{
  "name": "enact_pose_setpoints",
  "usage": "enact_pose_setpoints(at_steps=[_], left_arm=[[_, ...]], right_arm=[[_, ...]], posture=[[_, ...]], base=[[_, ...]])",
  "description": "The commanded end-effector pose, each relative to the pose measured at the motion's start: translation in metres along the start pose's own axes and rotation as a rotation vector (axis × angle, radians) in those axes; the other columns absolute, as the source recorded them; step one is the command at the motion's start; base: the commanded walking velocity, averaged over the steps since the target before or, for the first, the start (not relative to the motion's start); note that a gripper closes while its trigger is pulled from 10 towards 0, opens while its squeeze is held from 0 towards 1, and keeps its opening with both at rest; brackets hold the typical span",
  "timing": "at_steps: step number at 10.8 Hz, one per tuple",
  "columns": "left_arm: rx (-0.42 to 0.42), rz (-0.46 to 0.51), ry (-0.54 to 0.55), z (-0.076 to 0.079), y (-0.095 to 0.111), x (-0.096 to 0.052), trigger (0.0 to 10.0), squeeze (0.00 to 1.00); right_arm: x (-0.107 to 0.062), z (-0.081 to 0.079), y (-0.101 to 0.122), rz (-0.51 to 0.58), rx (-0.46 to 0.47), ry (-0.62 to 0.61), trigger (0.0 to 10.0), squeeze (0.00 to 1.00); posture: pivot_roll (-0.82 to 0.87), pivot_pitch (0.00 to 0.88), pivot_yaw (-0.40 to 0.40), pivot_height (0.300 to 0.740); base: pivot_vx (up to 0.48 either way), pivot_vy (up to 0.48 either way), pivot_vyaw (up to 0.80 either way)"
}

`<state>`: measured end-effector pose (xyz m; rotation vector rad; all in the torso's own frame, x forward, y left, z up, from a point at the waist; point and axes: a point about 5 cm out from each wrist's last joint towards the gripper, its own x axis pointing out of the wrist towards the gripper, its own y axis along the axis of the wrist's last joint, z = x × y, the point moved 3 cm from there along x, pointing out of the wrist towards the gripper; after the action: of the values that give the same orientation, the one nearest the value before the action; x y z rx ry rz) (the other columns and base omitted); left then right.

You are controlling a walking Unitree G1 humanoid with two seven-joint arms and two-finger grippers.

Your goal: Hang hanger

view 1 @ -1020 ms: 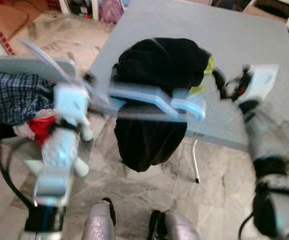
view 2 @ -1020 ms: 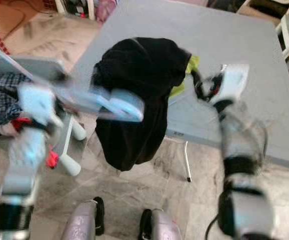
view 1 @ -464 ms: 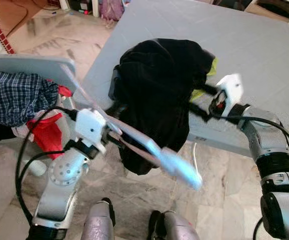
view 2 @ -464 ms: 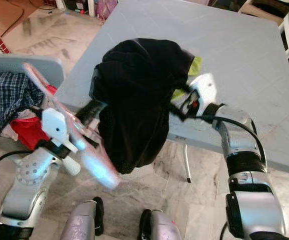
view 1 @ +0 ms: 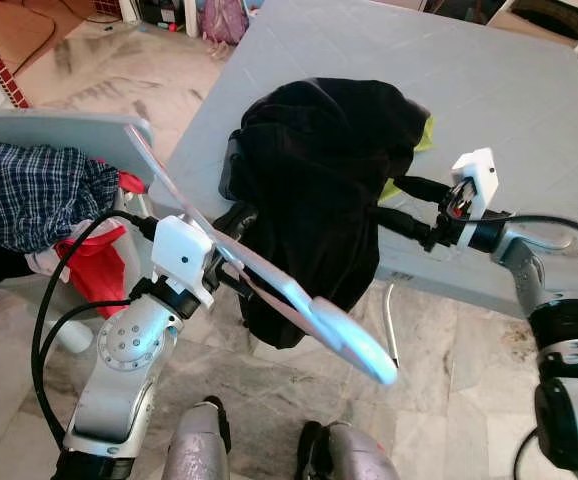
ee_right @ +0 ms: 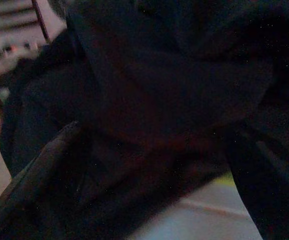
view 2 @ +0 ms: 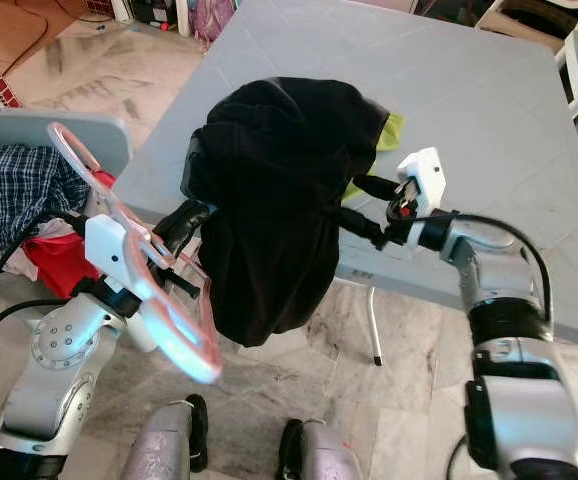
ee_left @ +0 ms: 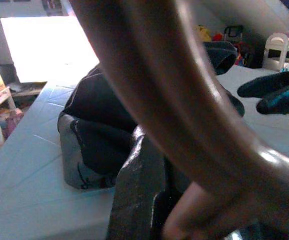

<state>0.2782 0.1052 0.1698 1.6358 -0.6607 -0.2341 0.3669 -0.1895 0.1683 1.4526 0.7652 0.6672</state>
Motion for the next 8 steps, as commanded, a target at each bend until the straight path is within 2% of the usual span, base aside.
enact_pose_setpoints(at_steps=[1,4,6,7,8], left_arm=[[0.006,0.028,-0.033,0.006,0.009,0.003,10.0,0.0],[-0.03,0.004,-0.087,0.014,0.004,0.001,10.0,0.0],[-0.049,-0.007,-0.112,0.018,0.002,0.0,10.0,0.0],[-0.051,-0.008,-0.115,0.018,0.001,0.001,10.0,0.0],[-0.05,-0.008,-0.118,0.018,0.001,0.001,10.0,0.0]], right_arm=[[0.006,-0.005,0.002,0.036,0.027,0.025,10.0,0.0],[0.03,-0.028,-0.017,0.087,0.138,0.066,10.0,0.0],[0.049,-0.042,-0.026,0.11,0.17,0.044,10.0,0.0],[0.063,-0.045,-0.029,0.126,0.128,-0.054,0.0,0.0],[0.069,-0.039,-0.027,0.139,0.114,-0.141,0.0,0.0]], posture=[[0.12,0.14,-0.089,0.74],[0.12,0.14,-0.089,0.74],[0.12,0.145,-0.085,0.74],[0.11,0.146,-0.085,0.74],[0.11,0.146,-0.085,0.74]], base=[[0.0,0.0,0.0],[0.0,0.0,0.0],[0.0,0.0,0.0],[0.0,0.0,0.0],[0.0,0.0,0.0]])
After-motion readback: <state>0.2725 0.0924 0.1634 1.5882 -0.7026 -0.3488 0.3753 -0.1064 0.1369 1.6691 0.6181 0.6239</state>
